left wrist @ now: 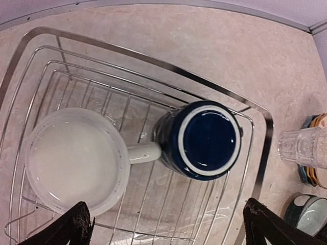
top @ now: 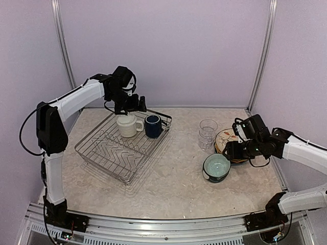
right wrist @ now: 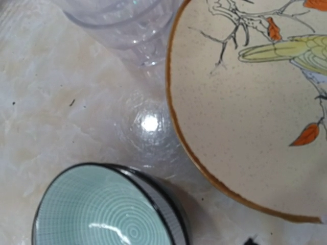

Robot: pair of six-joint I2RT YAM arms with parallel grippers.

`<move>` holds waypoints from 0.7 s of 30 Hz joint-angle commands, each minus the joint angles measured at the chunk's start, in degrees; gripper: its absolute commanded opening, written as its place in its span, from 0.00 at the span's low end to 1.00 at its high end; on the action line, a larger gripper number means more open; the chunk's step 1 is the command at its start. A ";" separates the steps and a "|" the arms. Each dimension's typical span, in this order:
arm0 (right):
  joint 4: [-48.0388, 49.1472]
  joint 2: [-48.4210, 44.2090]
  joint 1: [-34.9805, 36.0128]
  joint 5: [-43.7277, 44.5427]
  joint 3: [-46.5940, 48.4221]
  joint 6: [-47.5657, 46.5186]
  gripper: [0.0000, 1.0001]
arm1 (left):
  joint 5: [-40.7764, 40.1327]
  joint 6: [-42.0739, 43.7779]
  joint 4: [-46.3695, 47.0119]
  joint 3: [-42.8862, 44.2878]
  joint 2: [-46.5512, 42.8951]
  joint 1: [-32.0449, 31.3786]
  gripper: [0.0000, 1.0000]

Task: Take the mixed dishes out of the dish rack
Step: Grab the cup from the dish rack.

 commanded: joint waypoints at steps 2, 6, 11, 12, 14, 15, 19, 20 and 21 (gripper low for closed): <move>1.88 -2.41 -0.54 0.50 -2.50 -0.56 0.66 | -11.85 1.91 -9.08 4.95 5.10 2.37 0.99; 2.12 -3.27 -0.51 0.16 -3.15 -0.49 0.66 | -11.09 1.98 -9.08 7.78 7.48 4.39 0.99; 1.90 -4.48 -0.54 0.03 -3.29 -0.19 0.66 | -14.28 4.27 -12.15 14.57 12.74 4.97 0.99; 1.90 -4.74 -0.48 -0.05 -3.41 -0.02 0.66 | -14.13 4.32 -13.19 15.97 13.76 5.24 0.99; 1.89 -5.16 -0.53 -0.12 -3.51 0.25 0.66 | -15.46 3.85 -16.19 20.35 16.35 5.32 0.99; 1.89 -5.30 -0.51 -0.26 -3.55 0.42 0.66 | -16.26 4.45 -16.68 21.58 17.11 4.89 0.99; 2.44 -5.35 -0.52 -0.98 -3.81 1.04 0.66 | -22.09 8.54 -15.63 22.24 17.94 2.26 0.99; 2.57 -5.25 -0.53 -1.24 -3.75 1.11 0.66 | -22.83 9.45 -15.58 22.53 18.16 1.79 0.99; 2.74 -5.08 -0.47 -1.37 -3.68 1.22 0.66 | -22.90 10.68 -15.67 22.92 18.51 1.47 0.99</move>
